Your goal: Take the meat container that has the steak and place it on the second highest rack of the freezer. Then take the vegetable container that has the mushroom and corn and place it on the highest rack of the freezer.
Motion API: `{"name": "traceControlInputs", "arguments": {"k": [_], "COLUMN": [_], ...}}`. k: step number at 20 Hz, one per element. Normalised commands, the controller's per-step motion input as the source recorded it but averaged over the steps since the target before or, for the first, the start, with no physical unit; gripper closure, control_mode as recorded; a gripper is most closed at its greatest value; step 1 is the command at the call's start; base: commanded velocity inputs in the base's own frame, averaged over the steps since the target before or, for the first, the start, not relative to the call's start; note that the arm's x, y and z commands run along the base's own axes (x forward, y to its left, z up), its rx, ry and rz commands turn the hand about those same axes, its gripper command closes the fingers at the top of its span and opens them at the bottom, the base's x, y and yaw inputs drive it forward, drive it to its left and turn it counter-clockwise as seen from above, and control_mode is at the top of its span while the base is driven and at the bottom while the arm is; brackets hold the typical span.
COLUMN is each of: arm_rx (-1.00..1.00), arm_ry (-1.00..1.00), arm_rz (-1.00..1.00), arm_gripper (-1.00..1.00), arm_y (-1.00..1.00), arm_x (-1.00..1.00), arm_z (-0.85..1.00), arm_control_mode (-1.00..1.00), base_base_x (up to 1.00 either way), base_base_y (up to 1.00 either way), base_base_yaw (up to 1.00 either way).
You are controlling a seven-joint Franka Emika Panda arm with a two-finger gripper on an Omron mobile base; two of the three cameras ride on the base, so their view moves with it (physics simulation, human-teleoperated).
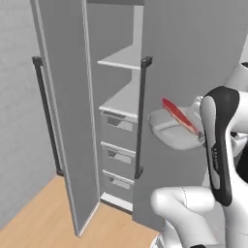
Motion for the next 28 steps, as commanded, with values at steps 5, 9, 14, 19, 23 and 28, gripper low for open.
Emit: {"name": "traceControlInputs", "arguments": {"k": [5,9,14,19,23,28], "arm_rx": [0.0,0.0,0.0,0.0,0.0,0.0], "arm_ry": [0.0,0.0,0.0,0.0,0.0,0.0], "arm_rz": [0.0,0.0,0.0,0.0,0.0,0.0], "arm_gripper": [1.0,1.0,1.0,1.0,1.0,1.0], "arm_y": [0.0,0.0,0.0,0.0,0.0,0.0], "arm_x": [0.0,0.0,0.0,0.0,0.0,0.0], "arm_z": [0.0,0.0,0.0,0.0,0.0,0.0], "arm_control_mode": [1.0,1.0,1.0,1.0,1.0,1.0], "base_base_x": [0.25,0.45,0.46,0.46,0.49,0.12], "base_base_y": [0.74,1.0,0.67,0.01,0.18,0.57], "base_base_yaw": [-0.61,-0.41,-0.3,-0.08,-0.07,-0.01]}}
